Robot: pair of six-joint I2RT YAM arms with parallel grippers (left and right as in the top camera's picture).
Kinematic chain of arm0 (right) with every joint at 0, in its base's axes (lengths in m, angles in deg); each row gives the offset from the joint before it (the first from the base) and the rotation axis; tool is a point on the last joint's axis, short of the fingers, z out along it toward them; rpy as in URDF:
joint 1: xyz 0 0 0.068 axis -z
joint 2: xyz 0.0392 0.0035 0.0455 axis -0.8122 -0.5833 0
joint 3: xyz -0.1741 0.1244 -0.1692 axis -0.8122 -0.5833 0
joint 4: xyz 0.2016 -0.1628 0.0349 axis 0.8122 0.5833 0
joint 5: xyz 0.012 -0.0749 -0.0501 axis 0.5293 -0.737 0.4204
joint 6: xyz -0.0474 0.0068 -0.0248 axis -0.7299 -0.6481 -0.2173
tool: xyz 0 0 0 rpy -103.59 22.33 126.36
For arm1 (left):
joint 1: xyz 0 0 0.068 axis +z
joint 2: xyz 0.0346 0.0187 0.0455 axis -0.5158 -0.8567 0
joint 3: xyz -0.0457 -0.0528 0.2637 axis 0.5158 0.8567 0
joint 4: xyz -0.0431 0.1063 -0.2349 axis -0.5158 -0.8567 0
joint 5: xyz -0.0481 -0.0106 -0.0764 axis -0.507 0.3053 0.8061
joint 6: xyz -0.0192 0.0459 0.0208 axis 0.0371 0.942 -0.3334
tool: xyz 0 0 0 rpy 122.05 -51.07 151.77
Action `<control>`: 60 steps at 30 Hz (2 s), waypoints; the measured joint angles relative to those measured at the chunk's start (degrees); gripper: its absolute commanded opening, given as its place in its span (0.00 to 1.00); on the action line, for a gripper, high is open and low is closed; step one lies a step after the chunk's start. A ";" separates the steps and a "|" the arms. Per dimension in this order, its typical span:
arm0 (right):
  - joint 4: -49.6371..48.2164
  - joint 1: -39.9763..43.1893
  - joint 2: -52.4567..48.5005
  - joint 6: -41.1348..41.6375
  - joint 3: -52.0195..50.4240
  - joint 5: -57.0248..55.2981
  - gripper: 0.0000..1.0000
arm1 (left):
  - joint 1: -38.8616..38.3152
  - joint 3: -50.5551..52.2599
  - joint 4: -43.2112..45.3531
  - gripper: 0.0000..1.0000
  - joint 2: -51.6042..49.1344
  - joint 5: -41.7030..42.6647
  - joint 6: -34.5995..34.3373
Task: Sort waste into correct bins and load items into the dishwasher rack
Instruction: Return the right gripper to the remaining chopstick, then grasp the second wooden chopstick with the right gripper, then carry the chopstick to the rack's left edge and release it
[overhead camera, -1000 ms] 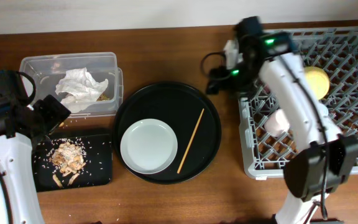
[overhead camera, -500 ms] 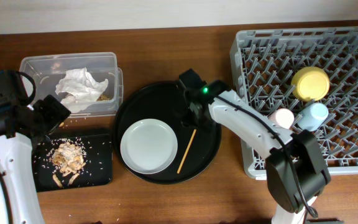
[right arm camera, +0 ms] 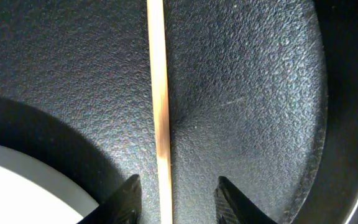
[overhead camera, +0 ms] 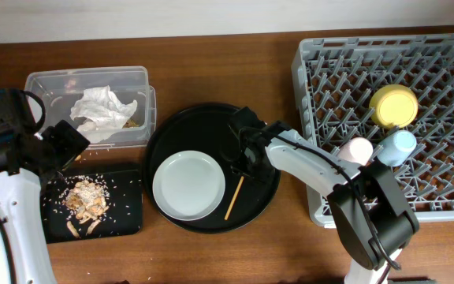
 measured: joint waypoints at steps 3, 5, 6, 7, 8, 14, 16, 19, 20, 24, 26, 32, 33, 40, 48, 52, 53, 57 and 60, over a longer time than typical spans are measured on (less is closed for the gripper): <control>-0.28 -0.04 -0.02 0.81 0.00 0.04 0.38 | 0.00 0.00 0.00 0.99 0.00 0.02 0.02; -0.66 -0.09 -0.20 1.20 0.00 0.20 0.37 | 0.00 0.00 0.00 0.99 0.00 0.02 0.02; -0.76 -0.11 -0.52 1.57 0.00 0.24 0.36 | 0.00 0.00 0.00 0.99 0.00 0.02 0.02; -0.76 -0.11 -0.98 1.90 0.00 0.42 0.34 | 0.00 0.00 0.00 0.99 0.00 0.02 0.02; -0.92 -0.15 -1.49 2.32 0.00 0.57 0.33 | 0.00 0.00 0.00 0.99 0.00 0.02 0.02; -1.18 -0.74 -2.64 3.61 0.02 0.66 0.19 | 0.00 0.00 0.02 0.99 0.00 0.00 0.02; -1.40 -1.22 -2.71 4.02 0.00 0.70 0.13 | 0.00 0.00 0.00 0.99 0.00 0.02 0.02; -1.53 -1.84 -2.80 4.09 0.02 1.33 0.07 | 0.00 0.00 0.00 0.99 0.00 0.00 0.02; -1.51 -1.86 -2.80 4.13 0.02 1.55 0.06 | 0.00 0.00 0.00 0.99 0.00 0.02 0.02; -0.20 -1.86 -2.82 3.76 0.87 2.19 0.04 | 0.00 0.00 0.00 0.99 0.00 0.00 0.02; 1.90 -1.86 -2.93 3.21 2.45 2.43 0.04 | 0.00 0.00 0.00 0.99 0.00 0.02 0.02; 10.69 -0.33 -3.10 -1.79 10.29 2.80 0.04 | 0.00 0.00 0.00 0.99 0.00 0.00 0.02; 12.13 0.94 -3.06 -3.56 12.11 2.82 0.04 | 0.00 0.00 0.02 0.99 0.00 0.00 0.02; 24.72 17.09 -0.39 -24.74 29.94 3.02 0.04 | 0.00 0.00 0.02 0.99 0.00 0.00 0.02; 24.92 30.56 1.49 -47.01 37.53 2.78 0.04 | 0.00 0.00 0.00 0.99 0.00 0.02 0.02; 21.49 32.61 0.92 -50.69 37.53 1.40 0.04 | 0.00 0.00 0.00 0.99 0.00 0.02 0.02; 20.74 32.68 0.46 -51.25 37.53 0.79 0.04 | 0.00 0.00 0.00 0.99 0.00 0.02 0.02; 17.88 32.65 -2.64 -52.43 37.53 -1.95 0.05 | 0.00 0.00 0.00 0.99 0.00 0.02 0.02; 17.16 32.65 -5.09 -52.59 37.53 -2.69 0.06 | 0.00 0.00 0.00 0.99 0.00 0.02 0.02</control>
